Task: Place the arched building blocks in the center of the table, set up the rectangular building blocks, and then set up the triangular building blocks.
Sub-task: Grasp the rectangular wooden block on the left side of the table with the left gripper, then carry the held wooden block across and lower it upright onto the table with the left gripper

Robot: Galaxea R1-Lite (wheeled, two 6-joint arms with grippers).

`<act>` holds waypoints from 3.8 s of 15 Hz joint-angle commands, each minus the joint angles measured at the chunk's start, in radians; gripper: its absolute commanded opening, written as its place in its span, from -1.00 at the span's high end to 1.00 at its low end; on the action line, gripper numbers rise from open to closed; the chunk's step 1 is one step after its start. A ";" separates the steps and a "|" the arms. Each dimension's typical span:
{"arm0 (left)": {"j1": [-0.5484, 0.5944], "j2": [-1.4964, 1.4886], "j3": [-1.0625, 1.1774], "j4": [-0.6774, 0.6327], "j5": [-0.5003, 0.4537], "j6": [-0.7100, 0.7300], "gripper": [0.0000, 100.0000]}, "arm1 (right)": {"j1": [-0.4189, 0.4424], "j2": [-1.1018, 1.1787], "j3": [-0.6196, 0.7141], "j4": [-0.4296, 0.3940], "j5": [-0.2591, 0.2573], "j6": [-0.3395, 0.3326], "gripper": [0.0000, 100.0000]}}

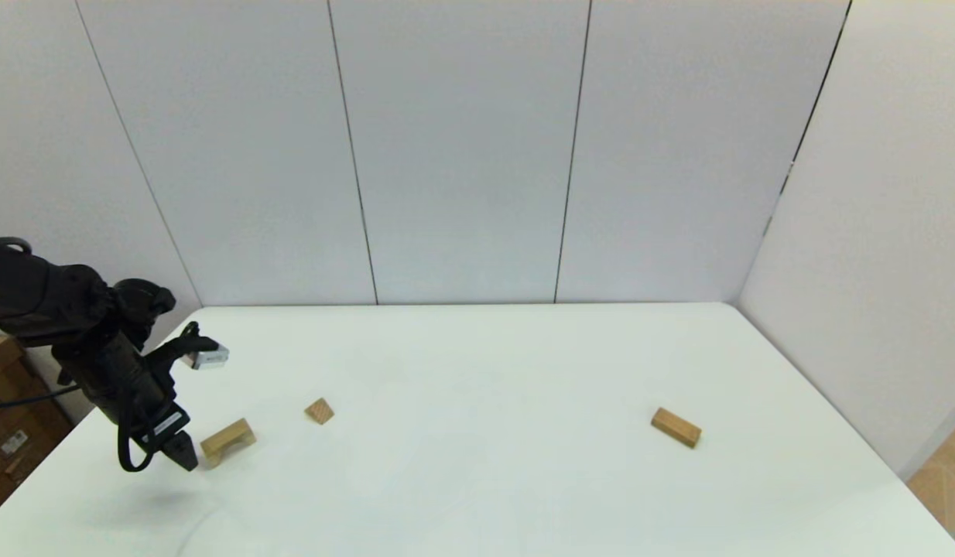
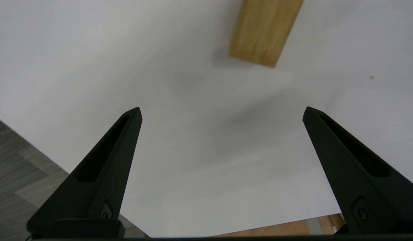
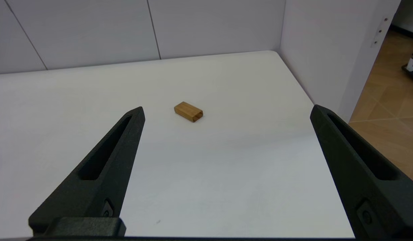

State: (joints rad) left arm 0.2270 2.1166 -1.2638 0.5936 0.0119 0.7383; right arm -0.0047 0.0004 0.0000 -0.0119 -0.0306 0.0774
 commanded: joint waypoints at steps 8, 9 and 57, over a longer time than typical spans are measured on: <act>-0.072 0.146 -0.131 -0.005 0.003 -0.036 -1.00 | 0.000 0.000 0.000 0.000 0.000 0.001 -1.00; -0.075 0.151 -0.135 -0.005 0.003 -0.056 -1.00 | 0.000 0.000 0.000 0.000 0.000 0.001 -1.00; -0.801 0.132 -0.371 0.072 -0.032 -0.053 1.00 | 0.000 0.000 0.000 0.000 0.000 0.001 -1.00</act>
State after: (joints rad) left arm -0.5528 2.2370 -1.6302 0.6628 -0.0196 0.6811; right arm -0.0047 0.0004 0.0000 -0.0119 -0.0306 0.0774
